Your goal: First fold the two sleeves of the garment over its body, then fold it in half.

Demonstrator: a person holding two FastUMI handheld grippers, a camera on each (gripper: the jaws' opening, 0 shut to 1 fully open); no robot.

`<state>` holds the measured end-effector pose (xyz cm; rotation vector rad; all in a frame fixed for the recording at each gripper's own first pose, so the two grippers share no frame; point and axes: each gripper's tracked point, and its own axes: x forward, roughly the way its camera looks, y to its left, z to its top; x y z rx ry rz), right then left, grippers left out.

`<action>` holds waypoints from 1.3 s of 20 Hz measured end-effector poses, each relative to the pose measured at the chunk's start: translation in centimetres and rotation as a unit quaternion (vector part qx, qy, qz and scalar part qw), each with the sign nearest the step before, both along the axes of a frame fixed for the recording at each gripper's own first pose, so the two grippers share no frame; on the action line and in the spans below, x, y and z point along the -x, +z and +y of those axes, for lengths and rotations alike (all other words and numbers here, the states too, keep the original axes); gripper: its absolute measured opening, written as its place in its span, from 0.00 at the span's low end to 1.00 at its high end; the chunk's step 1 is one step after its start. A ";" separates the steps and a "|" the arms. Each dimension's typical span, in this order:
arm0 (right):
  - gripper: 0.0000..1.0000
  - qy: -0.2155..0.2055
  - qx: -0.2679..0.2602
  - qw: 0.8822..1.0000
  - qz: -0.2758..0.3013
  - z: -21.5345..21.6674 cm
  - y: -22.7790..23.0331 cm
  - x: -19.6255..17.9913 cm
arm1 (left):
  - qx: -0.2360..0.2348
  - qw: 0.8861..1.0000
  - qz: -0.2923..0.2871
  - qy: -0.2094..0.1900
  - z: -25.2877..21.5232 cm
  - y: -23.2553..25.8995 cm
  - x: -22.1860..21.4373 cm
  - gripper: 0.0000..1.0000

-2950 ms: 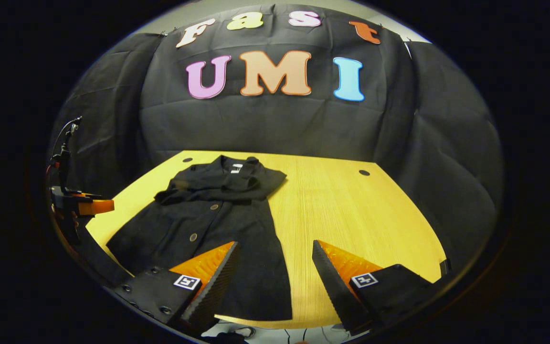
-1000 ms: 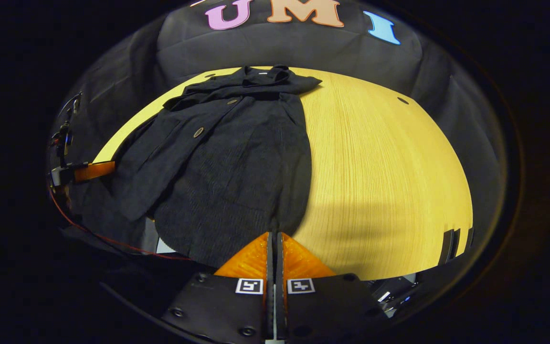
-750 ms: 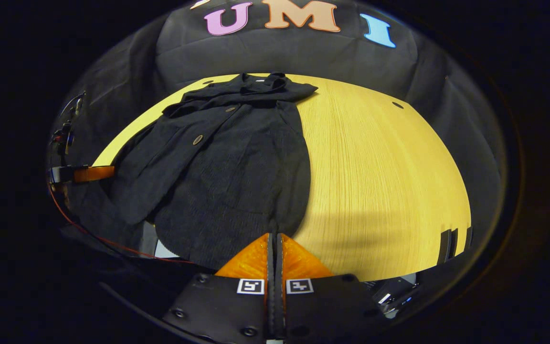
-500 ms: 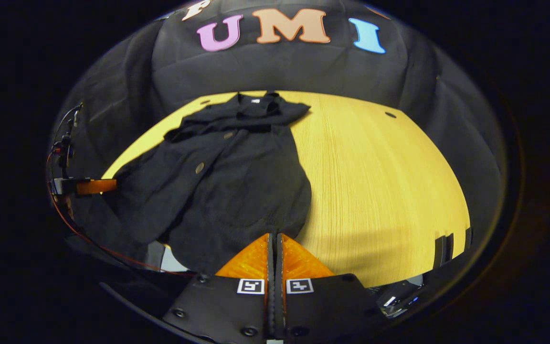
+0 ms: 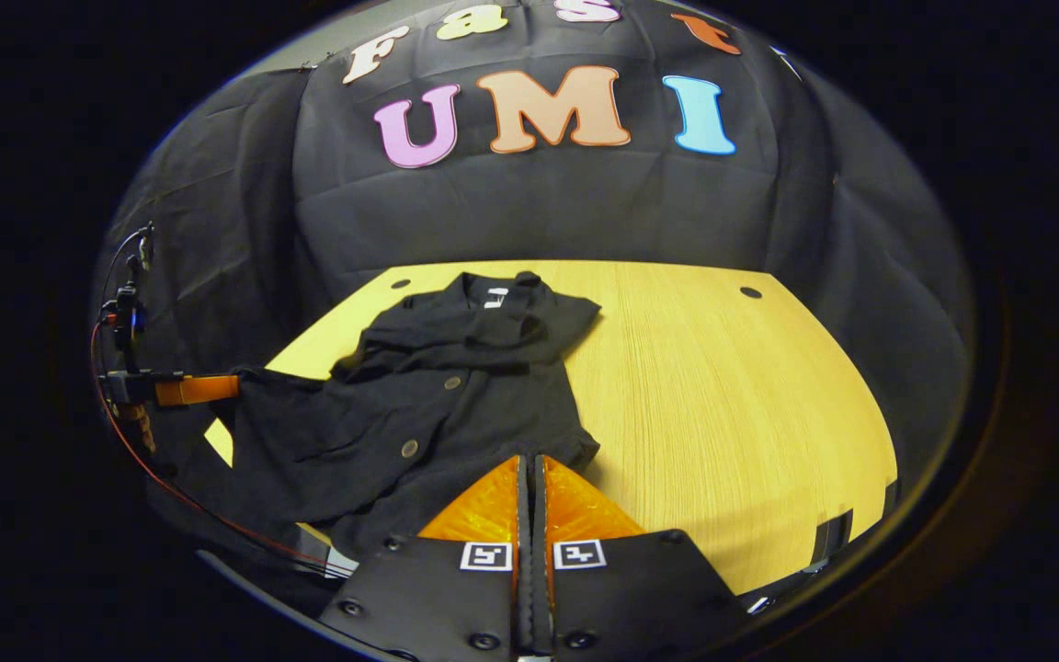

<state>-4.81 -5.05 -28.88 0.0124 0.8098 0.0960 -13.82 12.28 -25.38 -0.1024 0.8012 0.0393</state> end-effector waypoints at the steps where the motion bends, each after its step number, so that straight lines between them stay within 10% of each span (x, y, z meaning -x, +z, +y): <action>1: 0.02 0.000 -0.003 1.000 -0.011 0.3 0.8 -1.0 | 0.004 1.000 -0.007 0.000 0.1 0.6 -0.9 0.00; 26: 0.02 -0.063 0.011 0.990 -0.123 0.5 8.9 -22.9 | -0.015 0.997 -0.052 -0.053 6.1 0.6 -24.9 0.00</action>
